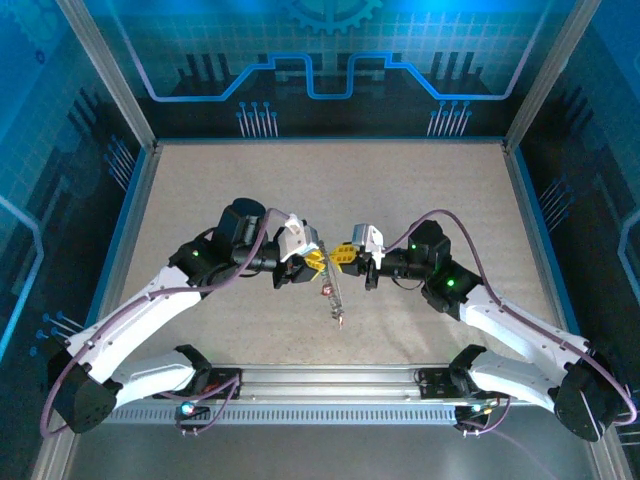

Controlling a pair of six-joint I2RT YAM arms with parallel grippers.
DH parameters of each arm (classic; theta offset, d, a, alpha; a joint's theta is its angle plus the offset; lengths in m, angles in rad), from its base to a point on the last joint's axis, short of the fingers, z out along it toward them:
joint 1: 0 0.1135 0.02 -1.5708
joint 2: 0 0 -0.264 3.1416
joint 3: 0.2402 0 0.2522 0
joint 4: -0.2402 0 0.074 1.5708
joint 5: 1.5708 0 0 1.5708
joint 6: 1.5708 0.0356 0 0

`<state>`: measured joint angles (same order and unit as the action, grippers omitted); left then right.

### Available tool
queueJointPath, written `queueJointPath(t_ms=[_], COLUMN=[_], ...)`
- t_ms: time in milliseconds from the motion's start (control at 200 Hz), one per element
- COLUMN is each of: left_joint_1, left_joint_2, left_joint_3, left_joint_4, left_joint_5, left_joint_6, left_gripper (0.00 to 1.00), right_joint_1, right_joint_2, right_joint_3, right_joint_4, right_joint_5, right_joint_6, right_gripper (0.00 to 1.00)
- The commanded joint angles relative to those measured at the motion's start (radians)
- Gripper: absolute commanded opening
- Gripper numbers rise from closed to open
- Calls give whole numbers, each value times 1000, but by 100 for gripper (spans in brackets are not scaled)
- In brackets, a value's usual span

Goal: Put the keys on the keyring

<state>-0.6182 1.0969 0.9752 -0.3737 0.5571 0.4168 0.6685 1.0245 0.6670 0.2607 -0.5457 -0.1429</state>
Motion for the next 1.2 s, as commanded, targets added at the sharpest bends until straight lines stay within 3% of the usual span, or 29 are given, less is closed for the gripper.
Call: queueJointPath(t_ms=[0, 170, 385, 485, 600, 800, 1006, 1196], left_joint_1=[-3, -2, -3, -3, -6, -57, -123, -156], left_joint_2=[1, 13, 34, 45, 73, 154, 307, 363], left_joint_3=[34, 30, 46, 104, 218, 418, 631, 708], left_joint_4=[33, 69, 41, -84, -288, -595, -890, -941], left_joint_5=[38, 35, 45, 15, -55, -194, -315, -352], left_joint_6=[-10, -28, 1, 85, 193, 350, 413, 401], left_gripper=[25, 23, 0, 0, 0, 0, 0, 0], right_joint_1=[18, 23, 23, 23, 23, 10, 2, 3], right_joint_2=[-20, -23, -32, -40, -53, -43, -27, -1], right_joint_3=[-2, -4, -4, 5, 44, 111, 120, 100], right_joint_4=[22, 28, 20, -51, -202, -409, -371, -282], right_joint_5=[-23, -28, -15, -4, 4, -27, -115, -159], right_joint_6=[-18, -18, -22, -63, -171, -365, -387, -327], right_gripper=[0, 0, 0, 0, 16, 22, 26, 27])
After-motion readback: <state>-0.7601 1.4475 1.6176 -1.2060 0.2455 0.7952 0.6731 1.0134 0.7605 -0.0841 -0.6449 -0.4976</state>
